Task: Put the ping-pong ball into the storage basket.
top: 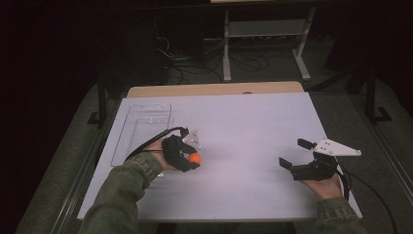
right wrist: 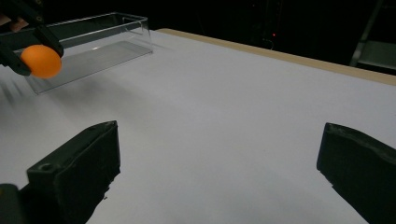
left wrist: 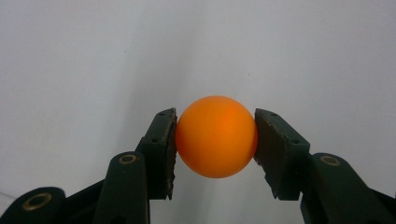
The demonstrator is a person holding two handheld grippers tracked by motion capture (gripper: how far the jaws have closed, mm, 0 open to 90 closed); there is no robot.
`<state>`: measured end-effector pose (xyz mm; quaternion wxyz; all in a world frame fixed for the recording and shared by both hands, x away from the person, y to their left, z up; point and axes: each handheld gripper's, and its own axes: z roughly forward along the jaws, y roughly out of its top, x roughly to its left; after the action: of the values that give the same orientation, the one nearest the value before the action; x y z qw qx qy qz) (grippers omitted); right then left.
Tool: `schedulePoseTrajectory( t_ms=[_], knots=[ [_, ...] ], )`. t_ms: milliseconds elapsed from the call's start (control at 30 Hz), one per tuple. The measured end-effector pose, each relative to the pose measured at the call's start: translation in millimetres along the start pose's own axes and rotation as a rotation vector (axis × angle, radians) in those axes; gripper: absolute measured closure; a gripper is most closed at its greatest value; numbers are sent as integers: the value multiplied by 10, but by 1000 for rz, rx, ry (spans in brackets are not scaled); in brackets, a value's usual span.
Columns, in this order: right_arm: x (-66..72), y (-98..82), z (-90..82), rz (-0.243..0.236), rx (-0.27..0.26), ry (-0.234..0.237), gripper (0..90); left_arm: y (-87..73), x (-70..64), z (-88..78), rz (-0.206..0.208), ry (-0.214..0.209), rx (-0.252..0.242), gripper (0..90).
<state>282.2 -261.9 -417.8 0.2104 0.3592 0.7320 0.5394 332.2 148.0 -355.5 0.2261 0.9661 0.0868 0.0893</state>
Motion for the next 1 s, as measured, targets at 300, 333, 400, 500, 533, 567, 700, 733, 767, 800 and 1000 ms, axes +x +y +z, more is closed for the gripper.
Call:
schedulePoseTrajectory(
  t_ms=[300,333,400,500,533,567,700,733,767,800,1000],
  knots=[
    [5,-2,7,-3,4,2,0,-45,22,-106,-15,15,-19,507],
    [4,-2,5,-2,3,1,0,-47,25,-114,-16,18,-21,507],
    [2,-1,1,-1,1,0,0,-49,26,-132,-17,20,-21,507],
    [4,0,1,-1,1,0,0,-50,29,-156,-20,23,-26,507],
    [4,0,0,-1,1,0,0,-49,33,-167,-19,25,-26,508],
    [4,0,0,-1,1,0,0,-49,35,-177,-18,27,-29,508],
    [3,0,-1,-2,0,0,0,-55,35,-222,-20,35,-39,507],
    [3,-1,0,-1,1,-1,0,-59,37,-228,-18,37,-40,507],
    [2,-1,0,-2,1,-1,0,-64,36,-236,-18,40,-42,507],
    [3,-1,2,-2,1,0,0,-68,37,-246,-16,42,-41,508],
    [5,-2,8,-5,6,2,0,-88,52,-321,-30,53,-61,507]
  ],
)
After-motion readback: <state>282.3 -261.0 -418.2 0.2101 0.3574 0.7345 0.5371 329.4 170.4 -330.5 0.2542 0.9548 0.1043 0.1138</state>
